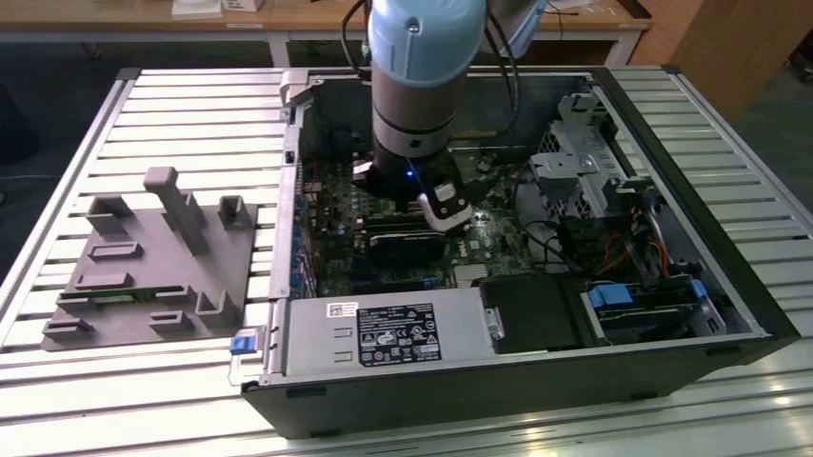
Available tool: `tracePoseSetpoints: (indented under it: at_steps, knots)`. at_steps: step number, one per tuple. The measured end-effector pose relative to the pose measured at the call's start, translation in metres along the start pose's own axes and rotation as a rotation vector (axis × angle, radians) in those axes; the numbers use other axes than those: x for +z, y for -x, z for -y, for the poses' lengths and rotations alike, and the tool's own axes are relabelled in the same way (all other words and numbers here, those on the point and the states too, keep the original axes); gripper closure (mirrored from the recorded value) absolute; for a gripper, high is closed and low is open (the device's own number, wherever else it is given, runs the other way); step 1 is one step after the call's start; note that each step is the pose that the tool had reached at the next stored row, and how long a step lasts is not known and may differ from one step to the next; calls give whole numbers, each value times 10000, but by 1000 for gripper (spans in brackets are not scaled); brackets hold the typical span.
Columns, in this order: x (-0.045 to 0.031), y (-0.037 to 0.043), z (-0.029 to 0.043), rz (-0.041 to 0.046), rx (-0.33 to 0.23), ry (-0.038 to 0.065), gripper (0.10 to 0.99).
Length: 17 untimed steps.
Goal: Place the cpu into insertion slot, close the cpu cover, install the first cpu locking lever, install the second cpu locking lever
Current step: 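Install the second cpu locking lever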
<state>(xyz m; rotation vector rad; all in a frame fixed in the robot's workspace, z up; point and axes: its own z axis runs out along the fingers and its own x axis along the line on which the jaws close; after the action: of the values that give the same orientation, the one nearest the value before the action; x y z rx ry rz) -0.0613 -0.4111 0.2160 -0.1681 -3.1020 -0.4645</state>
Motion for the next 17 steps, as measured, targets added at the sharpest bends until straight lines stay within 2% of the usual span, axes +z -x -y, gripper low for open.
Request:
tracePoseSetpoints:
  at_steps: [6, 11, 14, 17]
  knots:
    - [16, 141, -58, 3, -1, -22, 980]
    - [42, 193, -141, 11, -1, -104, 980]
    - [66, 205, -212, 23, -4, -217, 980]
    - [84, 215, -264, 45, -7, -421, 980]
